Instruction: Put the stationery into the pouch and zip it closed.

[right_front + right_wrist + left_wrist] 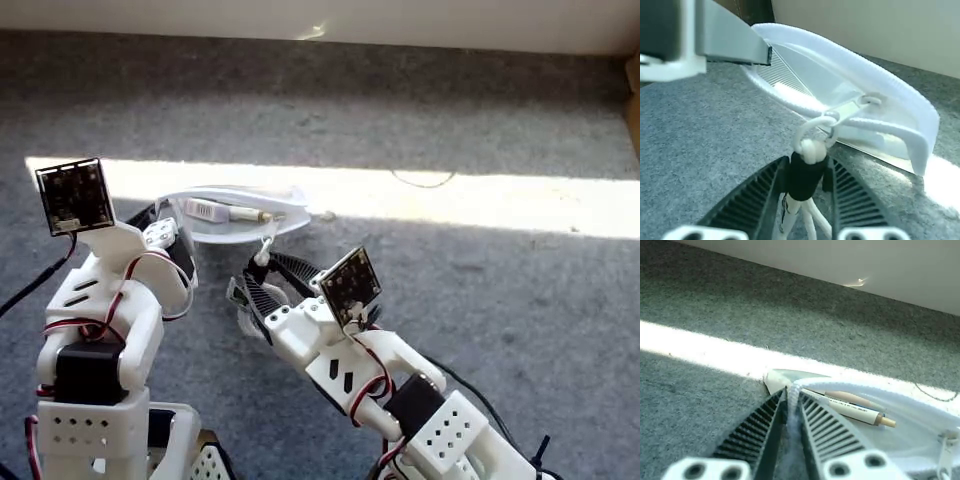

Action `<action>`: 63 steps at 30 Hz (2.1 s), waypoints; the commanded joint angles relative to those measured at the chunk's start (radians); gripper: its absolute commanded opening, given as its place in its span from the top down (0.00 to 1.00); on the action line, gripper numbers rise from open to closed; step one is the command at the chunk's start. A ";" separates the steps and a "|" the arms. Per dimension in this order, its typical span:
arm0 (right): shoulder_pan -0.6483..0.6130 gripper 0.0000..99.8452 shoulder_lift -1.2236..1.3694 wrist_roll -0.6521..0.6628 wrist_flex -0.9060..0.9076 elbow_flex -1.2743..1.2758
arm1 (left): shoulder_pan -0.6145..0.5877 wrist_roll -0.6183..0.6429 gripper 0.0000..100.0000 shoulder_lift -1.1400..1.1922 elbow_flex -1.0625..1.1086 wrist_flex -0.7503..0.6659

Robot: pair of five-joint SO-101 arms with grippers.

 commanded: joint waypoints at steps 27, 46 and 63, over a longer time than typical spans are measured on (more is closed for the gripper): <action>0.031 0.83 -0.027 -0.009 -0.025 -0.018 | -0.016 -0.009 0.99 -0.024 -0.021 -0.002; 0.031 0.83 -0.025 -0.009 -0.059 -0.015 | -0.015 -0.009 0.99 -0.024 -0.021 -0.002; 0.031 0.90 -0.024 -0.002 -0.093 -0.010 | -0.015 -0.009 0.99 -0.024 -0.021 -0.002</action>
